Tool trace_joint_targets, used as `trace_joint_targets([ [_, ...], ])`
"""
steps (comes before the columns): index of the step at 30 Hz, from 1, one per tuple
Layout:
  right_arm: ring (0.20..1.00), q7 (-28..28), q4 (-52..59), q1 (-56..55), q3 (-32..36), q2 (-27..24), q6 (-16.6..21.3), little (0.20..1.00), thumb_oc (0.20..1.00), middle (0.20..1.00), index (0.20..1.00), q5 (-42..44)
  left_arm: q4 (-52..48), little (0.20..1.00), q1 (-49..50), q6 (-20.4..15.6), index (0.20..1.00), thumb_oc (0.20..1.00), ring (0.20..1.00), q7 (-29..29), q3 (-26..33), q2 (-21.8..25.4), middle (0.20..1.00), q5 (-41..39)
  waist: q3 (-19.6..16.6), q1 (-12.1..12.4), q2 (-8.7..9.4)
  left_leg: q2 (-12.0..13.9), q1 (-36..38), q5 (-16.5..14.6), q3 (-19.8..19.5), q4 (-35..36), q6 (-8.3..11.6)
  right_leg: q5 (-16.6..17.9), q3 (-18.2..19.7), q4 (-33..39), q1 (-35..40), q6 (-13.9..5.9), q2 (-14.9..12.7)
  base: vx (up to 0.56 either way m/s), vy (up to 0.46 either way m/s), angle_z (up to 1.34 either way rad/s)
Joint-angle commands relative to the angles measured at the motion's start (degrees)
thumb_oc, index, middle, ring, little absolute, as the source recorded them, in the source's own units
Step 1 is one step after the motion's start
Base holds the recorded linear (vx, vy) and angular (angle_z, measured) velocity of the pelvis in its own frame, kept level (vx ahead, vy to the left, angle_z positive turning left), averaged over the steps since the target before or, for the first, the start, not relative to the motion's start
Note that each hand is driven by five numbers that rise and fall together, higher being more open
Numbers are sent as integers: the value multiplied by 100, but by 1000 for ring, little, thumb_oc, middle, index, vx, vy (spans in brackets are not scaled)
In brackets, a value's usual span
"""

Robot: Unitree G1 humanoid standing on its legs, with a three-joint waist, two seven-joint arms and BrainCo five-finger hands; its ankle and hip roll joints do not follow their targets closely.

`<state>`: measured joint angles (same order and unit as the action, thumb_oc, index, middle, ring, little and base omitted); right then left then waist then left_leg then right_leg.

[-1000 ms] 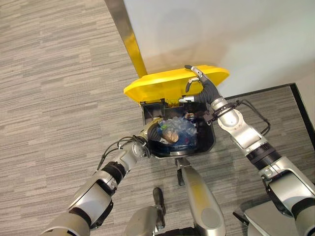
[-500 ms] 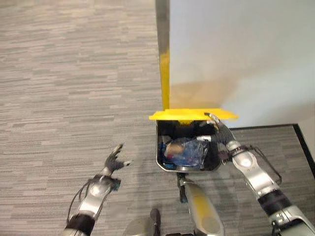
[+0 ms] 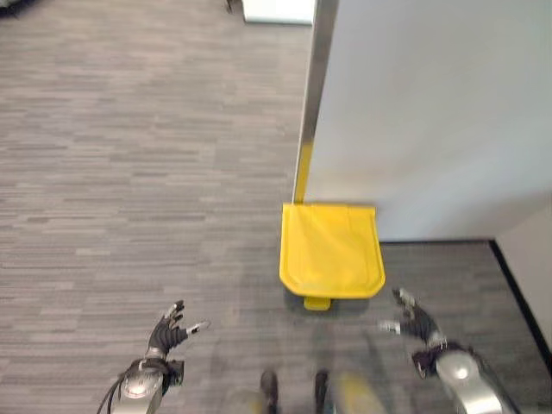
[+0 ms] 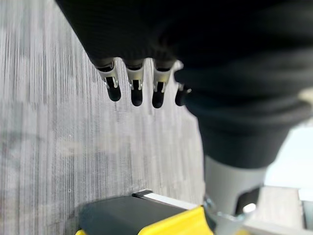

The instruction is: Gather garbage on tea table into small bin, then transfer packed bag to large trash can.

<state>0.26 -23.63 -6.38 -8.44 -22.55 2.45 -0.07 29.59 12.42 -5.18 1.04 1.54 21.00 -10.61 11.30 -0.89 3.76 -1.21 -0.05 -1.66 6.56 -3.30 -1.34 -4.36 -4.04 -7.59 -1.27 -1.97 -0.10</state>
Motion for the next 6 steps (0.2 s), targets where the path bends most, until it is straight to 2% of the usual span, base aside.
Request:
trace_joint_targets([
  [1, 1000, -23, 228, 178, 176, -207, 161, 1000, 1000, 1000, 1000, 12, -84, 1000, -109, -175, 1000, 1000, 1000, -108, -71, 261, 1000, -176, -124, -31, 116, -170, 165, -676, -191, 55, 27, 431, 163, 607, -269, -483, -231, 45, -78, -7],
  [6, 1000, -42, 14, 76, 248, -280, 134, 1000, 1000, 1000, 1000, -7, -3, 1000, 3, -137, 1000, 1000, 1000, -158, -9, 145, 1000, -160, -256, -17, 125, -93, 279, -649, -104, 110, 127, 498, 70, 1086, 99, -452, -216, 24, -54, -1],
])
